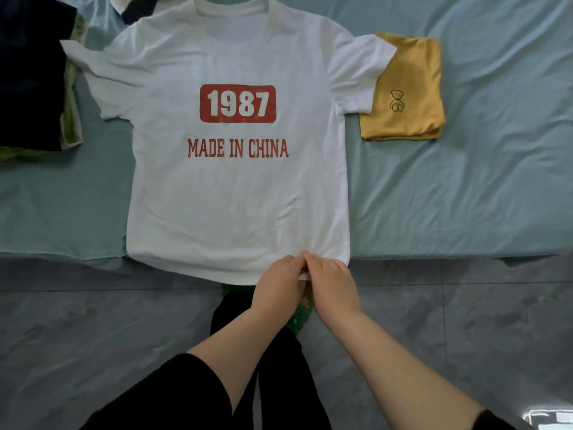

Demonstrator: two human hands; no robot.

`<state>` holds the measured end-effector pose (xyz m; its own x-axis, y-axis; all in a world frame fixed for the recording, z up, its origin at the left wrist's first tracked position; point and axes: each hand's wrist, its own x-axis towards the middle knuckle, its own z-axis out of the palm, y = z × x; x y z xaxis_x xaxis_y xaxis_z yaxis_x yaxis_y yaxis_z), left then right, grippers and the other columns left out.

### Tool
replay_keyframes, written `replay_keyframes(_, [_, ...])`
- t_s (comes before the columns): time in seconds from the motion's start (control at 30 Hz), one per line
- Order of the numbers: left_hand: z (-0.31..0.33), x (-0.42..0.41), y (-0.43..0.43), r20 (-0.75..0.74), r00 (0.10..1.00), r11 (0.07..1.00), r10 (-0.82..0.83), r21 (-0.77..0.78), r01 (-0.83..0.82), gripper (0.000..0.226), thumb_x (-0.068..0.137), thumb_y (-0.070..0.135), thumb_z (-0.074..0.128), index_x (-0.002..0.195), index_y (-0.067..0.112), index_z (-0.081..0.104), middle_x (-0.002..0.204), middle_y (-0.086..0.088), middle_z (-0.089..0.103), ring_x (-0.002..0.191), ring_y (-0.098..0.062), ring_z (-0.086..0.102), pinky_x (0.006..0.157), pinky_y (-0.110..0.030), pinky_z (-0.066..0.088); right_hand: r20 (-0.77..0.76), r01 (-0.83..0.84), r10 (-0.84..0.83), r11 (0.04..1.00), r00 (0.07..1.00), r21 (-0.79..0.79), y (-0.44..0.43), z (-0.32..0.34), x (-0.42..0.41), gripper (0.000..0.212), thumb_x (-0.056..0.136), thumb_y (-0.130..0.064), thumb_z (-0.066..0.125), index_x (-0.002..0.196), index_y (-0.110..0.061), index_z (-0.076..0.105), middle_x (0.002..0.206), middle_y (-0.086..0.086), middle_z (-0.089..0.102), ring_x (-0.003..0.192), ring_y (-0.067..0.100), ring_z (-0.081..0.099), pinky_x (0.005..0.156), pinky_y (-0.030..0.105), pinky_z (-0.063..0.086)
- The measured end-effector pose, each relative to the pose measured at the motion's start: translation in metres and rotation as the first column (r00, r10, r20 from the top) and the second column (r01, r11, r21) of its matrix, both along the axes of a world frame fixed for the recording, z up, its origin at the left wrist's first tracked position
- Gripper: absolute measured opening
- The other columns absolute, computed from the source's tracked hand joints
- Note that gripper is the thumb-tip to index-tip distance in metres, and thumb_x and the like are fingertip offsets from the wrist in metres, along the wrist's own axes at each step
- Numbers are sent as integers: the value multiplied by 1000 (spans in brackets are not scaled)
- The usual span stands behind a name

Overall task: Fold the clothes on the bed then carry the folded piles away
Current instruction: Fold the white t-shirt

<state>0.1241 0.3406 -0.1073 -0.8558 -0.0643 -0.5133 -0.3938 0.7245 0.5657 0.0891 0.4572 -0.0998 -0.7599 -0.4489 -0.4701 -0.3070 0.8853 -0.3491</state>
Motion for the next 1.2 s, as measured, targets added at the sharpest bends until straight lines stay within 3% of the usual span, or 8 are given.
replay_keyframes(0.1, [2,2,-16,-9,999,997,31,-77,-31,14,86,12,52,97,18,57,95,0,54,87,-22,52,65,-30,37,8,14,-15,999,1000,46,-6,2,-11,23,91,-14,46,102,-23,65,98,0,68,97,26,59,76,31,37])
replay_keyframes(0.23, [4,0,-53,-9,1000,966,21,-256,-22,19,81,5,50,91,19,56,95,-2,52,89,-24,49,67,-32,35,32,-77,74,992,997,98,5,11,-23,31,87,-7,44,101,-20,69,97,2,69,98,29,58,74,32,42])
replay_keyframes(0.47, [24,16,-145,191,979,862,-76,-481,161,17,89,22,48,100,29,59,105,1,55,100,-23,49,75,-32,31,110,-86,76,992,991,97,14,32,-40,28,86,-10,45,96,-20,69,95,6,69,95,29,57,67,31,39])
replay_keyframes(0.6, [39,22,-186,298,954,880,-39,-442,174,17,89,20,47,101,25,58,107,-1,60,97,-24,56,70,-31,34,153,-25,5,991,988,128,3,39,-56,25,89,-10,43,94,-15,67,99,11,68,94,32,60,68,33,42])
replay_keyframes(0.83, [52,-7,-221,274,951,985,146,-129,-114,22,83,-2,40,81,18,51,88,-12,62,82,-29,55,66,-32,38,173,72,-118,965,978,252,-17,43,-105,24,89,-11,41,87,-16,64,102,11,66,89,32,60,66,30,38])
replay_keyframes(0.97, [59,-49,-245,255,961,993,102,-84,-83,13,89,35,49,81,26,54,77,4,61,76,-21,58,61,-28,40,136,135,-182,945,974,298,-36,46,-150,24,89,-7,39,82,-15,61,100,12,65,84,30,57,65,29,36])
replay_keyframes(1.07, [66,-86,-277,262,965,981,25,-193,27,52,72,81,47,79,30,56,74,14,58,68,-5,55,54,-25,39,113,195,-241,928,964,317,-48,50,-187,25,90,-6,38,72,-16,52,89,10,61,78,29,52,62,30,37])
replay_keyframes(1.2, [72,-135,-329,205,979,962,20,-270,37,64,67,83,50,62,20,52,63,7,57,61,-10,54,51,-28,36,48,311,-339,903,939,296,-61,58,-235,27,89,-6,37,66,-16,48,73,4,53,75,30,53,55,30,35])
